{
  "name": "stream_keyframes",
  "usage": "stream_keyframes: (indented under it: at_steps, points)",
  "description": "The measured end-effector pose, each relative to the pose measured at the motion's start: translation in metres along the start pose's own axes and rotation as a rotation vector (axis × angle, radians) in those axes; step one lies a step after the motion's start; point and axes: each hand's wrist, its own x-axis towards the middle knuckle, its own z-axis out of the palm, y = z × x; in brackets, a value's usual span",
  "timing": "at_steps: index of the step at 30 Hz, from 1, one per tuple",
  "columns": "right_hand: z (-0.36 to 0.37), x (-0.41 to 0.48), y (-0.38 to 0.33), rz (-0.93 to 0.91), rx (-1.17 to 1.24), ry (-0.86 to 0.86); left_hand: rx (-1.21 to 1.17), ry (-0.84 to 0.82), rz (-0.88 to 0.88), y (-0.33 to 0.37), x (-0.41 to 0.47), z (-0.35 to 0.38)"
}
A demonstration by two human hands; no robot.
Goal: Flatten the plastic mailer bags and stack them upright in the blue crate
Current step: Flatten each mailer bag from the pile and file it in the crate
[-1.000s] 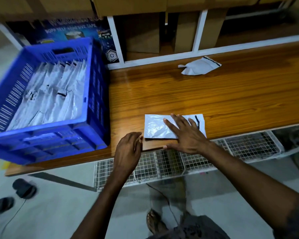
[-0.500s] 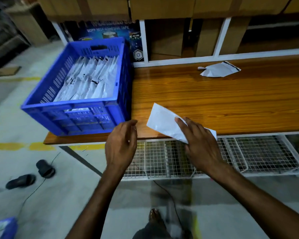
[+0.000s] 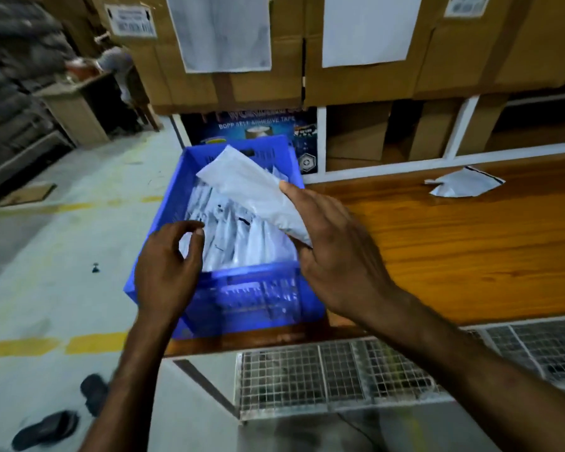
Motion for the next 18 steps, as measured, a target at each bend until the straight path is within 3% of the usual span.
stream_keyframes:
  at_steps: [5,8,12,15,17,18]
  points:
    - [0.075,0.063,-0.043,0.289,0.099,-0.129,0.277,-0.473,0.207,-0.084,0.071,-0.013]
    - [0.107,0.088,-0.038,0.529,0.160,-0.128,0.297,-0.540,0.295,-0.099,0.093,-0.005]
    - [0.143,0.112,-0.010,0.938,0.334,-0.071,0.156,-0.635,0.391,-0.094,0.114,0.016]
    - [0.174,0.122,0.015,1.183,0.224,0.052,0.124,-0.723,0.377,-0.088,0.122,0.029]
    - [0.188,0.123,0.028,1.298,0.136,-0.071,0.212,-0.741,0.372,-0.088,0.122,0.033]
    - [0.194,0.124,0.031,1.300,0.152,-0.241,0.253,-0.741,0.375,-0.088,0.123,0.034]
